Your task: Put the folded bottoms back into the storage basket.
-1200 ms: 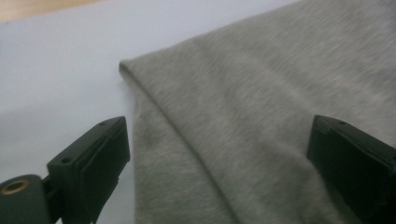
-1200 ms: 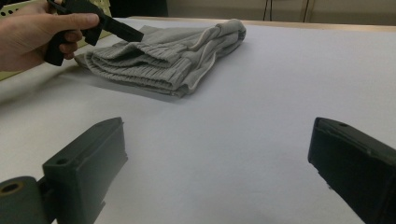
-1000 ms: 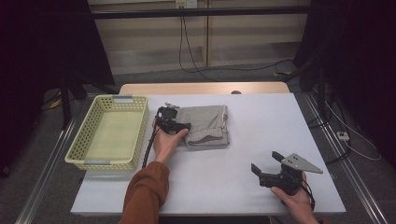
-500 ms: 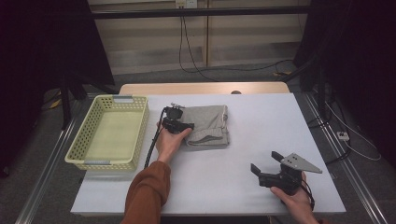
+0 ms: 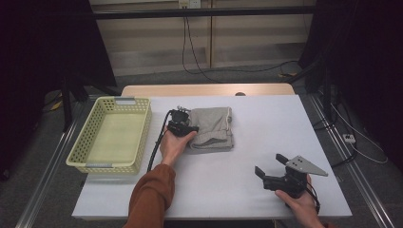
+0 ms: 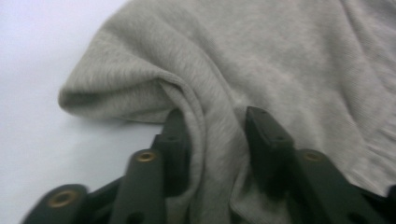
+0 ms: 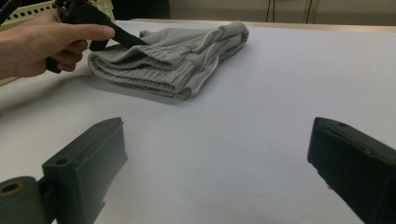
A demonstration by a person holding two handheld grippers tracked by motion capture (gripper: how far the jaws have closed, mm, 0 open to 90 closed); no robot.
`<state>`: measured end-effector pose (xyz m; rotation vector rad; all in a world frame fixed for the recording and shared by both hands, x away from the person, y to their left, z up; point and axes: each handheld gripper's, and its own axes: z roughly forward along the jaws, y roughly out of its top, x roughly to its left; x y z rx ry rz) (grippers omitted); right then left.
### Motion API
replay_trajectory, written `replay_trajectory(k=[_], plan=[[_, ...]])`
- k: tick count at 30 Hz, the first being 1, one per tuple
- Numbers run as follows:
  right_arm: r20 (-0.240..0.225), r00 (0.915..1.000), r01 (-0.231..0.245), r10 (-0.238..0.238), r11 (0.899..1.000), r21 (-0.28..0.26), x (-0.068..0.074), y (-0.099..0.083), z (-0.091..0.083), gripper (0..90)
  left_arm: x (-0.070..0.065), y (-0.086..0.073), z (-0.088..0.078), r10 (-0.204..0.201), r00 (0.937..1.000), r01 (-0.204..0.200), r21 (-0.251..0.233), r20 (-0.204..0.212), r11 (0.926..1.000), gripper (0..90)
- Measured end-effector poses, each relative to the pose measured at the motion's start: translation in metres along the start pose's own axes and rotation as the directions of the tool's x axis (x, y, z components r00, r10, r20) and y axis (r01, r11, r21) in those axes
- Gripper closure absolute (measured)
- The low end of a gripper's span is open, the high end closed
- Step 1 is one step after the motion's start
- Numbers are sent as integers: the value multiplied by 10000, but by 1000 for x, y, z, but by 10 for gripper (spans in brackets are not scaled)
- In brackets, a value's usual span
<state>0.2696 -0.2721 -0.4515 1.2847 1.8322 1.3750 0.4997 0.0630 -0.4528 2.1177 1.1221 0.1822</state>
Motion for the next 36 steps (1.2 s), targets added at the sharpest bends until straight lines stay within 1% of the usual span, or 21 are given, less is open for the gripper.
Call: replay_trajectory(k=[1,3,5,8,9,11,13,15,16,18,21,24,27,29,31,36], plan=[[-23,10000,38,-38,10000,19,1,0,0,44,1,-1,-1,-25,9998,24,73,190,10000,700],[-93,9999,72,-71,10000,57,2,0,1,42,0,-2,-1,-188,9997,189,-42,178,9998,730],[-106,9999,92,-91,9999,54,3,0,2,42,-1,-3,-1,-215,9997,217,-143,111,9997,742],[-52,10000,-5,5,10000,40,1,0,1,41,-2,-3,-1,-222,9997,223,-211,50,9995,743],[-30,10000,-44,44,10000,22,0,0,1,41,-1,-4,-1,-223,9996,226,-199,158,9995,741],[-33,10000,-65,65,10000,20,0,0,1,42,1,-5,-1,-357,9991,365,-328,248,9988,739],[-60,10000,-41,41,10000,12,0,0,1,42,2,-5,-2,-505,9982,517,-355,320,9980,748],[-70,10000,-39,39,10000,11,0,0,1,42,2,-5,-3,-605,9977,620,-463,321,9970,752],[-61,10000,-40,40,10000,12,0,0,1,42,3,-5,-4,-655,9971,676,-591,379,9960,755],[-49,10000,-55,55,10000,12,0,0,1,41,6,-5,-7,-939,9925,999,-773,782,9920,755],[-19,10000,-59,59,10000,24,-1,0,1,41,7,-4,-12,-1037,9913,1110,-917,814,9896,755],[-8,10000,-75,75,10000,20,-1,0,1,42,5,-1,-16,-877,9934,952,-1055,734,9899,757],[-6,10000,-52,52,10000,22,-1,0,1,42,2,1,-21,-586,9957,673,-1257,714,9898,757],[-1,10000,-63,63,10000,7,-1,0,1,41,1,2,-24,-609,9952,717,-1474,765,9865,757],[5,10000,-88,88,10000,28,-2,0,1,42,1,3,-26,-728,9936,862,-1631,866,9828,758],[31,10000,-93,93,10000,21,-2,0,1,42,-2,5,-32,-555,9950,697,-1793,828,9813,759]])
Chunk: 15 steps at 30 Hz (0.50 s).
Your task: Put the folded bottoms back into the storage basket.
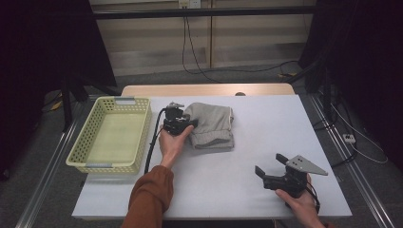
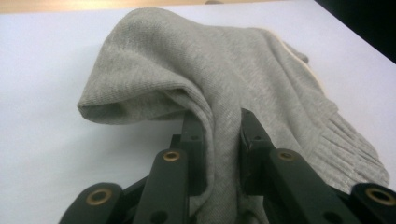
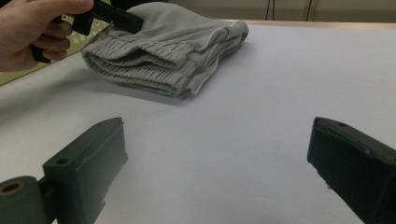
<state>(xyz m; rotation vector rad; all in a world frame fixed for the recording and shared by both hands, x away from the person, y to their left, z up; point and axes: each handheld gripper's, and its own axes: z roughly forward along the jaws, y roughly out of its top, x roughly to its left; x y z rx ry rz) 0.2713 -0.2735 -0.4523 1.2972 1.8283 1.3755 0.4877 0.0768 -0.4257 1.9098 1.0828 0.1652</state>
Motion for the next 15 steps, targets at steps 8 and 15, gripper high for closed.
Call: replay_trajectory(k=[8,15], plan=[[-26,10000,-23,23,10000,41,1,0,1,41,-2,6,-13,-14,10000,15,-317,36,9995,761],[-40,10000,-46,46,10000,42,1,0,1,40,-11,12,-23,411,9991,-407,-601,55,9974,762]])
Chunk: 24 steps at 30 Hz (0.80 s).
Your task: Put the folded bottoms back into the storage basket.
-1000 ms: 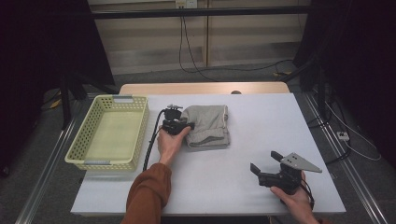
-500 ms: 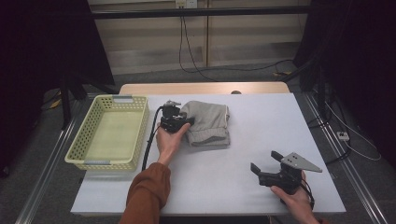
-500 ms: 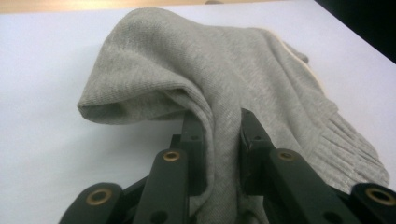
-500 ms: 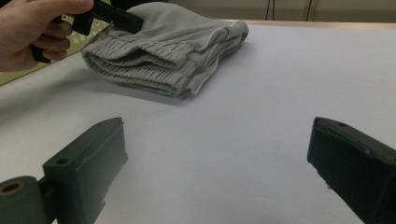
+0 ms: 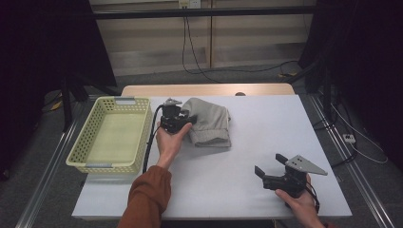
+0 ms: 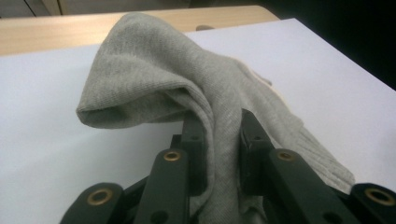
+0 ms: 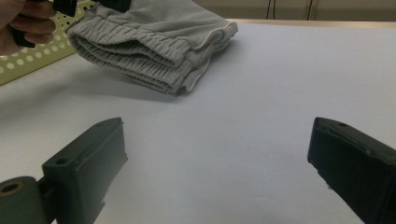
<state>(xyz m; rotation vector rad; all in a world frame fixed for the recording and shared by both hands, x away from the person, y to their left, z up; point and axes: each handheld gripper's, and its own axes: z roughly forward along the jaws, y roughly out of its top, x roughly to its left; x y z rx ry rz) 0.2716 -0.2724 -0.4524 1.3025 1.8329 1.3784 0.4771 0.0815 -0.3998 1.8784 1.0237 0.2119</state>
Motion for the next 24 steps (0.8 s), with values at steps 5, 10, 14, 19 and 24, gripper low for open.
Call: replay_trajectory(k=[5,10,14,19,24], plan=[[10,10000,16,-16,10000,-14,0,0,0,40,-3,5,-7,163,9999,-163,-201,15,9997,762],[12,10000,11,-11,10000,-8,0,0,0,40,-4,9,-15,314,9995,-312,-431,46,9986,763],[18,10000,9,-9,10000,-21,0,0,0,40,-4,12,-21,368,9993,-364,-643,52,9973,764],[24,10000,13,-13,10000,-12,0,0,0,40,-8,15,-30,498,9987,-500,-832,-40,9953,764],[52,10000,15,-15,10000,-21,0,0,0,40,-14,21,-39,791,9969,-789,-1025,-25,9916,764]])
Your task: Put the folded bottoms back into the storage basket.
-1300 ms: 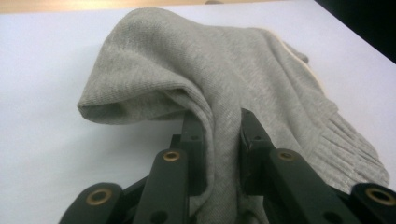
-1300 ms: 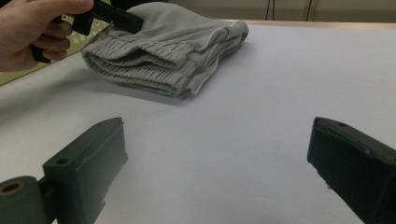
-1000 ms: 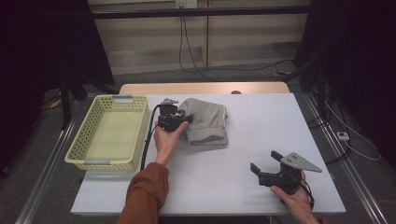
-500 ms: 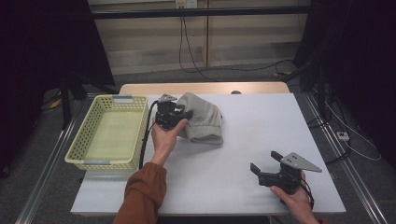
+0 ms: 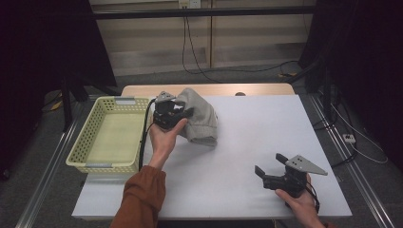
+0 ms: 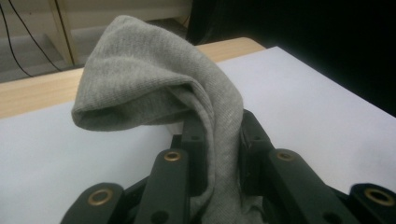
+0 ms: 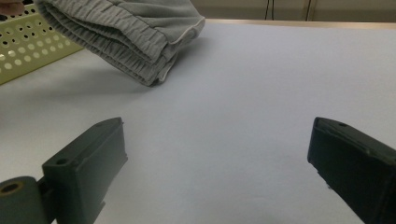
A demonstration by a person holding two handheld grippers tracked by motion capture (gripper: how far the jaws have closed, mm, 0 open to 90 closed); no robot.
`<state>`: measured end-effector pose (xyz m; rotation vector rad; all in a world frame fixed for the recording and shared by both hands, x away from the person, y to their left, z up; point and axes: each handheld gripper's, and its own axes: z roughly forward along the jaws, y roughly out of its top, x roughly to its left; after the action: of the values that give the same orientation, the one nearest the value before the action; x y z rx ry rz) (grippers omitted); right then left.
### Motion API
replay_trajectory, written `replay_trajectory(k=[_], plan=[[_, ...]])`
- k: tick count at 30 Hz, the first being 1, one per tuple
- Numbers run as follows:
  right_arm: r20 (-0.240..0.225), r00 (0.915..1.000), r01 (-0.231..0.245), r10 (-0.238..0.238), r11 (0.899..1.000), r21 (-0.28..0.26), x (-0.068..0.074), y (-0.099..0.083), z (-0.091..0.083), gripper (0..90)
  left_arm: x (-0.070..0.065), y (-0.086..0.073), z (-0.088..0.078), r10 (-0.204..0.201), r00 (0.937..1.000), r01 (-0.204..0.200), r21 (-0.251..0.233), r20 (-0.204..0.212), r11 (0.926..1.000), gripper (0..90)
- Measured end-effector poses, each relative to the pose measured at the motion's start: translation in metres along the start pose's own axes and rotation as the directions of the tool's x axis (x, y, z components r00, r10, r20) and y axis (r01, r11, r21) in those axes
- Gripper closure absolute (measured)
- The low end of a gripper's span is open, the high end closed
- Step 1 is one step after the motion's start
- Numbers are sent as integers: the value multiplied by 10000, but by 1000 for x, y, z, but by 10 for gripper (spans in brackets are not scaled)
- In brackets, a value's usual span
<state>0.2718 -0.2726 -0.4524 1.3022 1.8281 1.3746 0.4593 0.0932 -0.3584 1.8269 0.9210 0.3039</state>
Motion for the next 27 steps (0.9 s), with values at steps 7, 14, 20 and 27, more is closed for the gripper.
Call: replay_trajectory(k=[7,14,20,27], plan=[[3,10000,3,-3,10000,-8,0,0,0,40,-2,8,-14,359,9994,-358,-277,21,9990,764],[94,10000,15,-15,10000,-4,-1,0,0,40,2,11,-29,443,9990,-440,-547,47,9975,764],[78,10000,31,-31,10000,-13,0,0,0,40,4,13,-43,729,9973,-732,-658,-68,9951,765],[87,10000,33,-33,10000,-14,0,0,0,40,3,15,-59,1044,9942,-1060,-716,-259,9918,766]])
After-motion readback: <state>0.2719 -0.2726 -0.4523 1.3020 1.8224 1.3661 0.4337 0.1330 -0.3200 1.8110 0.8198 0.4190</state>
